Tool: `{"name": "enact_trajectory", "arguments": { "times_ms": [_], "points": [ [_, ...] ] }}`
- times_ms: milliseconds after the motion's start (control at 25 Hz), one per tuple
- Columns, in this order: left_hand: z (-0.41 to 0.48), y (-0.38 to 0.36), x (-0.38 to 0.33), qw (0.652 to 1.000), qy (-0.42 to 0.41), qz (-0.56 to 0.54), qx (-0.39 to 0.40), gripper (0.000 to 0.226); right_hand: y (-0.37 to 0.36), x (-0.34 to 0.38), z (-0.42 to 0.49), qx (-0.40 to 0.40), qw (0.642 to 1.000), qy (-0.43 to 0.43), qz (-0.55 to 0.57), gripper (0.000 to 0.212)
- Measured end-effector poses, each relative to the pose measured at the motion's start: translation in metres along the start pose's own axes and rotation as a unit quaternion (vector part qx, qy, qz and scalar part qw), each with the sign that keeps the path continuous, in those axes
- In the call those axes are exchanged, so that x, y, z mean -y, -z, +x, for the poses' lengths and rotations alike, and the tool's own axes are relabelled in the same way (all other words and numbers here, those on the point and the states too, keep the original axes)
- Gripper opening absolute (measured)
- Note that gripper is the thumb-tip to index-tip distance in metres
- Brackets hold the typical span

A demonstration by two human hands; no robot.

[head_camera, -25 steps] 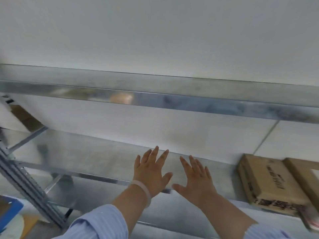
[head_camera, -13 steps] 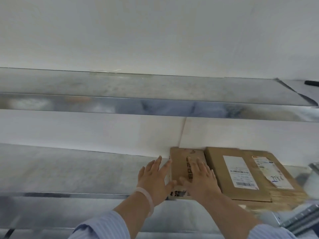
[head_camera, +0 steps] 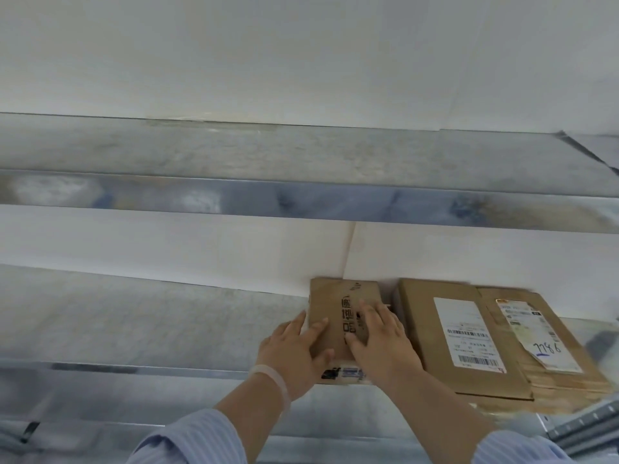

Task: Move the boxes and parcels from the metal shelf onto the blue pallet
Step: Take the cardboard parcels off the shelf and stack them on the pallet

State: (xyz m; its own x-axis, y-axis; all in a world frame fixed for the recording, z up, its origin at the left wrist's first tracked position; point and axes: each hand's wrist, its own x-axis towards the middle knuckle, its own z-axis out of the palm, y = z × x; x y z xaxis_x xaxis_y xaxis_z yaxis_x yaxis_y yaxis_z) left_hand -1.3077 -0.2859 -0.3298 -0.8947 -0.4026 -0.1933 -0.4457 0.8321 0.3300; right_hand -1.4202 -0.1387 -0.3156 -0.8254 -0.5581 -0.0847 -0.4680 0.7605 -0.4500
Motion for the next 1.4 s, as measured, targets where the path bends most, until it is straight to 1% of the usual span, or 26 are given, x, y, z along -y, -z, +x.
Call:
{"name": "enact_trajectory", "arguments": {
  "times_ms": [120, 200, 280, 360, 600, 720, 880, 960, 1080, 1160, 1240, 1400],
  "points": [
    [-0.002, -0.002, 0.01, 0.997, 0.019, -0.07, -0.005, 0.06, -0.009, 0.0, 0.008, 0.056, 0.995, -0.05, 0.059, 0.08],
    [0.001, -0.005, 0.01, 0.986, 0.022, -0.168, 0.009, 0.06, -0.015, -0.002, 0.01, 0.079, 0.986, -0.079, 0.126, 0.081],
    [0.003, -0.007, 0.008, 0.958, 0.026, -0.285, 0.019, 0.067, -0.018, -0.001, 0.012, 0.077, 0.983, -0.068, 0.151, 0.08],
    [0.004, -0.007, 0.007, 0.94, 0.029, -0.34, 0.008, 0.072, -0.02, 0.002, 0.013, 0.07, 0.985, -0.05, 0.152, 0.08],
    [-0.013, 0.002, 0.033, 0.919, 0.066, -0.383, -0.069, 0.072, -0.027, 0.035, 0.014, 0.057, 0.988, 0.019, 0.142, 0.08],
    [-0.04, 0.016, 0.064, 0.897, 0.1, -0.411, -0.127, 0.07, -0.04, 0.075, 0.013, 0.071, 0.977, 0.081, 0.183, 0.08],
    [-0.102, 0.03, 0.118, 0.86, 0.185, -0.42, -0.223, 0.069, -0.08, 0.149, -0.003, 0.136, 0.953, 0.166, 0.215, 0.084],
    [-0.147, 0.034, 0.144, 0.827, 0.239, -0.428, -0.274, 0.068, -0.102, 0.193, -0.023, 0.184, 0.934, 0.21, 0.225, 0.084],
    [-0.217, 0.041, 0.179, 0.786, 0.306, -0.413, -0.343, 0.068, -0.128, 0.255, -0.063, 0.239, 0.903, 0.282, 0.217, 0.084],
    [-0.261, 0.044, 0.201, 0.763, 0.33, -0.405, -0.38, 0.068, -0.141, 0.29, -0.094, 0.27, 0.882, 0.323, 0.213, 0.085],
    [-0.299, 0.046, 0.217, 0.748, 0.345, -0.402, -0.401, 0.069, -0.153, 0.319, -0.12, 0.296, 0.864, 0.353, 0.205, 0.085],
    [-0.4, 0.042, 0.26, 0.703, 0.377, -0.407, -0.444, 0.072, -0.186, 0.388, -0.198, 0.345, 0.827, 0.406, 0.176, 0.086]
  ]
}}
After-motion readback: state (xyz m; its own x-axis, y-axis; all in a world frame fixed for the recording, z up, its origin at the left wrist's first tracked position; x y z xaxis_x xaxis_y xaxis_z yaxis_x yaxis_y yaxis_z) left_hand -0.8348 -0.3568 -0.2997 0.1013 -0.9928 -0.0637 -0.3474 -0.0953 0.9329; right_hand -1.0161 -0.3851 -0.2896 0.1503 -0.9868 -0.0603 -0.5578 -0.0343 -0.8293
